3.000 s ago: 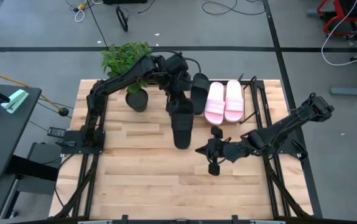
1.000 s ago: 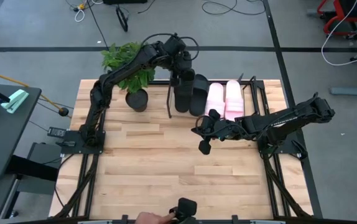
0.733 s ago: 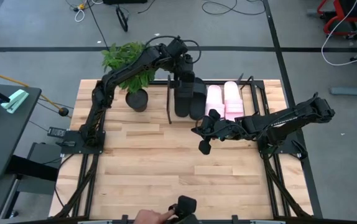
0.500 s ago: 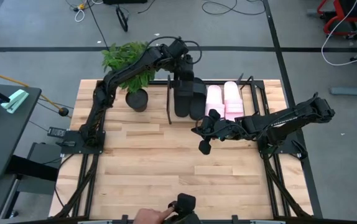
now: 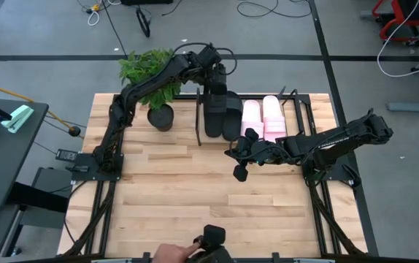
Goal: Pick and place slides into the shelf
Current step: Put the black slide on the shelf
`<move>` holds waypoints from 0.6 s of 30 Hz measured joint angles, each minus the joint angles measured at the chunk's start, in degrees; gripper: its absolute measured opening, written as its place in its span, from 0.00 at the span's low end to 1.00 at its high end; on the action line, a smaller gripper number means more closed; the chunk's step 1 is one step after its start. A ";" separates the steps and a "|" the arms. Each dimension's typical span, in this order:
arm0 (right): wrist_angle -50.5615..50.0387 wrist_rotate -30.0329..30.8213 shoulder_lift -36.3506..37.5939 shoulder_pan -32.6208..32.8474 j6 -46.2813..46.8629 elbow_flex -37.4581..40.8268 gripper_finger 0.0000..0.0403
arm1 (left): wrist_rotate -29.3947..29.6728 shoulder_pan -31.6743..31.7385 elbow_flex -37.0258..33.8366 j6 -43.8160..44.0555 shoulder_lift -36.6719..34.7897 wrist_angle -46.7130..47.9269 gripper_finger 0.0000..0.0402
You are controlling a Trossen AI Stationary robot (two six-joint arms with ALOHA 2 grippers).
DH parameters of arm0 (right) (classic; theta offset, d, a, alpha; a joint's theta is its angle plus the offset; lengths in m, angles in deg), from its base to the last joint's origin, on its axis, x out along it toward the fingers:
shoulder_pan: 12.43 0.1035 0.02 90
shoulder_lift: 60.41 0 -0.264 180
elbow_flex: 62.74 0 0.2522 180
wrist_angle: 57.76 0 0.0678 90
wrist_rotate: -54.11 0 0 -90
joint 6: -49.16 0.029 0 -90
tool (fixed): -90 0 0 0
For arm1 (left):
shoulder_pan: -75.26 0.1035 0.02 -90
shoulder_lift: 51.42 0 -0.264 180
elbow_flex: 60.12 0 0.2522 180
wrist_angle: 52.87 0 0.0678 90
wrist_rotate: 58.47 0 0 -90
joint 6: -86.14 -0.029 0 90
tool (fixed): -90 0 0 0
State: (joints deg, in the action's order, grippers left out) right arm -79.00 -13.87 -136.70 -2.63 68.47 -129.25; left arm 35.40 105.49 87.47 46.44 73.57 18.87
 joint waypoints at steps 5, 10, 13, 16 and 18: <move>-0.22 0.00 0.00 0.00 0.00 0.00 0.02 | -4.04 1.30 1.01 2.12 -0.71 2.50 0.10; -0.39 0.00 0.00 -0.04 -0.02 0.00 0.02 | -8.93 2.20 1.06 3.09 -2.24 5.42 0.10; -0.77 0.00 0.00 -0.04 -0.04 0.00 0.02 | -11.47 2.21 1.06 3.32 -3.03 6.07 0.10; -0.85 0.00 0.00 -0.02 -0.04 0.00 0.02 | -14.65 2.35 1.15 4.19 -3.82 7.40 0.10; -0.87 -0.02 0.00 -0.02 -0.04 0.00 0.02 | -15.88 2.38 1.17 5.19 -4.11 8.35 0.10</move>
State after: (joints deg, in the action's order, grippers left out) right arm -79.87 -13.89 -136.70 -2.65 68.42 -129.25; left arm 19.52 107.86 88.64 51.63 69.46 27.22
